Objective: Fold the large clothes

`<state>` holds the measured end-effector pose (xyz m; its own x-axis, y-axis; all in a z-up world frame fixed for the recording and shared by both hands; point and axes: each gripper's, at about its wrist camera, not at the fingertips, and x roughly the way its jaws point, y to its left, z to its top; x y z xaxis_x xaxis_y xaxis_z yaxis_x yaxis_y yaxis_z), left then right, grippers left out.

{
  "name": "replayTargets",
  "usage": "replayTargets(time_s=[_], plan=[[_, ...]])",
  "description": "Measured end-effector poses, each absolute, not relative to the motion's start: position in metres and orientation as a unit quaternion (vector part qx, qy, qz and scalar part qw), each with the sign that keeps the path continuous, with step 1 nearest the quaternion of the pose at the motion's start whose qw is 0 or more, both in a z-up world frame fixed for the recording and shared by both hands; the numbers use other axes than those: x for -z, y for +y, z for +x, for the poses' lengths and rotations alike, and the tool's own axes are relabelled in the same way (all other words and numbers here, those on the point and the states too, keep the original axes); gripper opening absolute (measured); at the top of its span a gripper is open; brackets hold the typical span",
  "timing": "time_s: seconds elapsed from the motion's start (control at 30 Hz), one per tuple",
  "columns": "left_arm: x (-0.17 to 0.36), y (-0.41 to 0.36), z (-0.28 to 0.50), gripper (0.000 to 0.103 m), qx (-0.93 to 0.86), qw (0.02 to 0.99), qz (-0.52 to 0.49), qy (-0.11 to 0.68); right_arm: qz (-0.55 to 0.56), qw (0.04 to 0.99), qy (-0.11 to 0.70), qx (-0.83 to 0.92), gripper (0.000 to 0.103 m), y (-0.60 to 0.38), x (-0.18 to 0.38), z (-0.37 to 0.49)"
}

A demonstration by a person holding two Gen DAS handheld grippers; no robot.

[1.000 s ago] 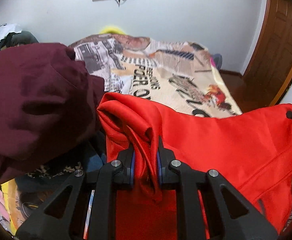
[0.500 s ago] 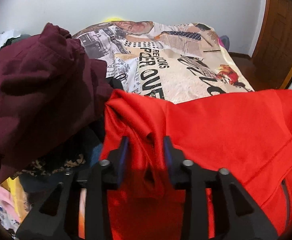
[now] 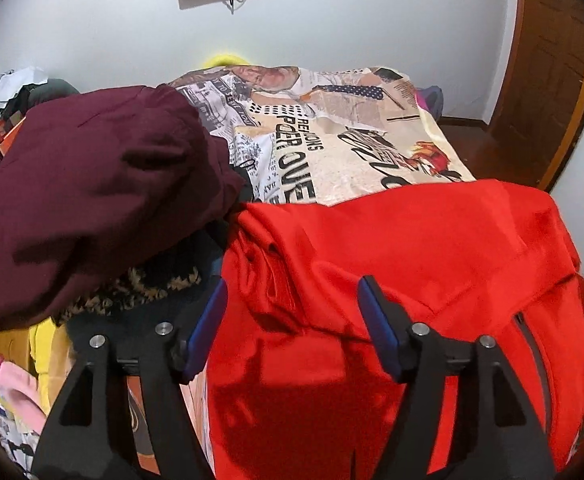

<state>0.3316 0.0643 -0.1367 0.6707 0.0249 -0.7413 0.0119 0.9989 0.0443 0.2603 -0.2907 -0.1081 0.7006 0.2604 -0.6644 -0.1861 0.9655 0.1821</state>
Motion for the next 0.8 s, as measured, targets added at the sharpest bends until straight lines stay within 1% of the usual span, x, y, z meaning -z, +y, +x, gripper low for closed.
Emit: replayTargets(time_s=[0.17,0.37,0.5,0.6,0.63,0.67,0.7,0.73,0.77,0.8], plan=[[0.154,0.057,0.313,0.067,0.025,0.902,0.002,0.431,0.071,0.903,0.391,-0.165,0.056,-0.269,0.116,0.254],[0.192,0.029,0.302,0.067,0.081,0.87,-0.029,0.485,0.072,0.884,0.427,-0.176,0.056,-0.239,0.149,0.267],[0.206,0.005,0.304,0.067,0.102,0.869,-0.005,0.485,0.095,0.864,0.456,-0.191,0.056,-0.229,0.172,0.283],[0.215,-0.004,0.312,0.066,0.113,0.866,-0.01,0.487,0.116,0.857,0.464,-0.191,0.056,-0.226,0.185,0.29],[0.216,-0.004,0.314,0.063,0.114,0.867,-0.015,0.485,0.12,0.857,0.464,-0.192,0.056,-0.227,0.187,0.29],[0.219,-0.006,0.317,0.057,0.11,0.869,-0.018,0.483,0.126,0.856,0.463,-0.192,0.055,-0.227,0.189,0.291],[0.221,-0.008,0.318,0.051,0.11,0.869,-0.017,0.482,0.132,0.856,0.461,-0.192,0.048,-0.228,0.19,0.292],[0.223,-0.009,0.319,0.048,0.112,0.871,-0.017,0.478,0.136,0.855,0.461,-0.195,0.043,-0.229,0.19,0.291],[0.222,-0.01,0.319,0.038,0.113,0.874,-0.017,0.472,0.136,0.851,0.464,-0.204,0.032,-0.228,0.191,0.292],[0.222,-0.01,0.321,0.024,0.114,0.876,-0.013,0.469,0.134,0.849,0.465,-0.213,0.024,-0.227,0.19,0.292]])
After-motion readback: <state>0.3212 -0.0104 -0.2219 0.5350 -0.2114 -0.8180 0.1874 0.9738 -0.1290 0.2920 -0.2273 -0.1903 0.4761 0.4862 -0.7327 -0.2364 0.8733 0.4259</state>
